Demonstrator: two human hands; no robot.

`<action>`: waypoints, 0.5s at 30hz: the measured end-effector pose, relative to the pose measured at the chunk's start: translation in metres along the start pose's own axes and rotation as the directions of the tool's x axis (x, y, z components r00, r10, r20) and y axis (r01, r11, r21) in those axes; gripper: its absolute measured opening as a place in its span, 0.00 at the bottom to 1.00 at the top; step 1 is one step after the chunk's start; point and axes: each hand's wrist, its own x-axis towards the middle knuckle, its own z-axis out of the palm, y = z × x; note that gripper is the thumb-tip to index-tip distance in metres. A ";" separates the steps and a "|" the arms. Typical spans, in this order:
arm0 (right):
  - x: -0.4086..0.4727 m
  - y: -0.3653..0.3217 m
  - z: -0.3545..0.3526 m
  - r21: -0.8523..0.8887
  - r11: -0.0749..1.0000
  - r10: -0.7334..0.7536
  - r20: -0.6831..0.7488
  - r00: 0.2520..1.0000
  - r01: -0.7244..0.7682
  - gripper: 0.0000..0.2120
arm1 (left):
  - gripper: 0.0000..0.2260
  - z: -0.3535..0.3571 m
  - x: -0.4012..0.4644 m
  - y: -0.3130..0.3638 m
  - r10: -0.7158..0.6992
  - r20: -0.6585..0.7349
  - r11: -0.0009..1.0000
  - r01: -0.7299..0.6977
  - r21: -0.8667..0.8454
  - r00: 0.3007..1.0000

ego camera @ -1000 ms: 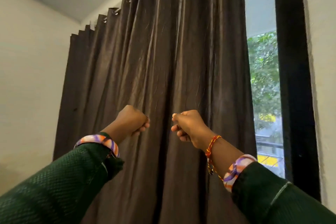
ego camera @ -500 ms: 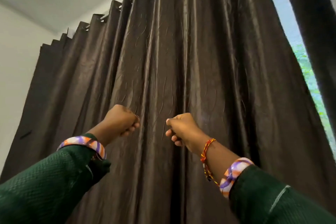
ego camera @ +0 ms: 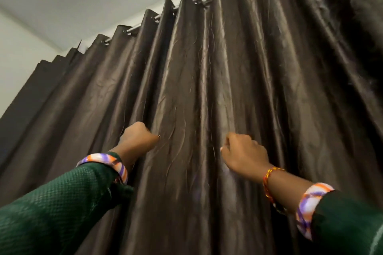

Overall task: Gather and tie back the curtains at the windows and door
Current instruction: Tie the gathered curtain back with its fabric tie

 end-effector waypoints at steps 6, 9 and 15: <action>0.043 -0.012 0.016 -0.432 0.893 -0.210 -0.147 0.966 0.128 0.18 | 0.33 -0.005 0.074 -0.021 0.030 -0.132 0.998 -0.023 0.059 0.991; 0.062 -0.010 0.018 -0.536 0.842 -0.197 -0.209 0.958 0.056 0.25 | 0.44 0.006 0.088 -0.016 -0.002 -0.144 1.000 0.000 -0.014 0.990; 0.083 0.005 0.007 -0.349 0.930 0.022 -0.253 0.967 -0.112 0.42 | 0.59 0.037 0.116 -0.016 -0.051 -0.012 0.939 0.044 -0.341 0.999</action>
